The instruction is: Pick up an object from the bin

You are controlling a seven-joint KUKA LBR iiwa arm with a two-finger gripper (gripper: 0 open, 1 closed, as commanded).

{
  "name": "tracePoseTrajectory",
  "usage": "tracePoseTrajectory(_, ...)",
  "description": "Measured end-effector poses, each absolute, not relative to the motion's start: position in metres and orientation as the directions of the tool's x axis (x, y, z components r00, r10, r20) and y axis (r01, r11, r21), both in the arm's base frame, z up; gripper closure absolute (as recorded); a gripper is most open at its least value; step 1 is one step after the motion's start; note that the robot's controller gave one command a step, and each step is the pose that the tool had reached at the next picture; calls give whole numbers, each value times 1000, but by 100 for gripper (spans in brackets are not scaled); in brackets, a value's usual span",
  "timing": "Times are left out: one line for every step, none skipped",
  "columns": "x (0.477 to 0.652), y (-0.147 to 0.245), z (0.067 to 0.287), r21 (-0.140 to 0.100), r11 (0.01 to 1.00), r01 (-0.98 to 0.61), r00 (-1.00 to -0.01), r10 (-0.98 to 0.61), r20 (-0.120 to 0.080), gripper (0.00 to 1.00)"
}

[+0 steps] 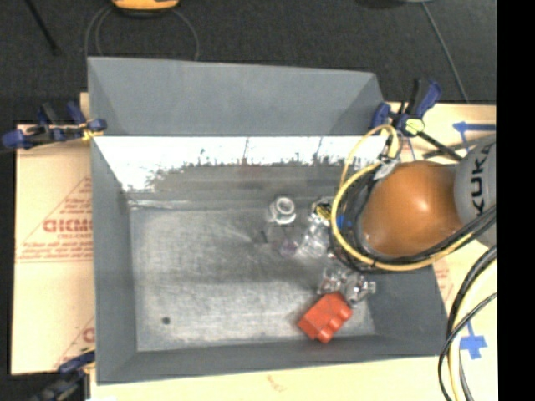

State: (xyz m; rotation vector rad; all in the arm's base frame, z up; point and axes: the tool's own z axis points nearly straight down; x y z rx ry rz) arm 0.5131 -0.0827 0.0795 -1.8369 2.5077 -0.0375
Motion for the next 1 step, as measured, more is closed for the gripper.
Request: tracePoseTrajectory(503, -27, 177, -9, 211, -977, -211, -978, -3, 100)
